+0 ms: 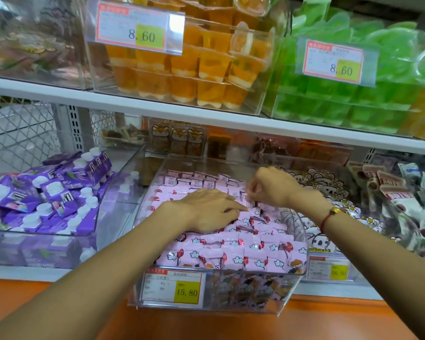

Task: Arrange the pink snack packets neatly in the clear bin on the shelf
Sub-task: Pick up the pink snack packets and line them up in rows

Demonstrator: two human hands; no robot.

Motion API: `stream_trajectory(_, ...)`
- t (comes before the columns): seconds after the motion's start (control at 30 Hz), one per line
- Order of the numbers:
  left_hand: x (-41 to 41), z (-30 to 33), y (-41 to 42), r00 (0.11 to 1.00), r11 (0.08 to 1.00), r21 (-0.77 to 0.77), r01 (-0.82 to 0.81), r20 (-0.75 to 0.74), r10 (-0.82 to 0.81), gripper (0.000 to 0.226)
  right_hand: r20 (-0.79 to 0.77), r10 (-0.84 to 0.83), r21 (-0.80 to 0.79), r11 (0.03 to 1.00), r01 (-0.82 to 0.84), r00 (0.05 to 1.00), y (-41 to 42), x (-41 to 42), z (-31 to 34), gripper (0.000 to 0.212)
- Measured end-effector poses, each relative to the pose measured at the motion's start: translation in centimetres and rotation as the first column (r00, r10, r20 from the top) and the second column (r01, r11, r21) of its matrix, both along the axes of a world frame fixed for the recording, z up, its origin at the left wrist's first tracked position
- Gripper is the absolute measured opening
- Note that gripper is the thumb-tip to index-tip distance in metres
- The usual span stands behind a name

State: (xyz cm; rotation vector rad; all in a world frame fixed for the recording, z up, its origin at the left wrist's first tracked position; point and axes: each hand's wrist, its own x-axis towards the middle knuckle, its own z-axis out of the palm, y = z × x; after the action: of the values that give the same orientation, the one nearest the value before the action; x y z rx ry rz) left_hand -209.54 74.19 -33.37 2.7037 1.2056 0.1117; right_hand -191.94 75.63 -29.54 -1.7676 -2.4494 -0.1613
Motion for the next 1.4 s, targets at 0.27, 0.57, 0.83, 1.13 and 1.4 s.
stream_trajectory(0.27,-0.3,-0.4,-0.2,0.977,0.995,-0.098,-0.037,0.204,0.056,0.037,-0.679,0.107,0.394,0.888,0.238,0.726,-2.7,0.8,0.1,0.014)
stream_trajectory(0.57,-0.3,2.6,-0.7,0.651,0.974,-0.226,0.026,0.743,0.155,0.058,-0.978,-0.047,0.028,0.936,0.351,0.204,-3.7,-0.4,0.7,0.015)
stream_trajectory(0.83,-1.8,3.7,0.0,0.544,0.813,-0.581,0.037,0.695,0.471,0.029,-0.988,-0.152,-0.143,0.973,0.179,0.038,-4.4,-0.7,1.4,0.03)
stream_trajectory(1.13,-0.7,3.7,0.7,0.51,0.742,-0.655,-0.142,0.594,0.622,0.046,-0.265,0.148,0.306,0.95,-0.063,0.953,-5.3,-1.1,1.2,0.054)
stream_trajectory(1.4,-0.3,2.2,0.4,0.606,0.88,-0.453,-0.143,0.662,0.44,0.048,-0.341,0.11,0.377,0.926,0.029,0.933,-4.7,0.2,1.2,0.036)
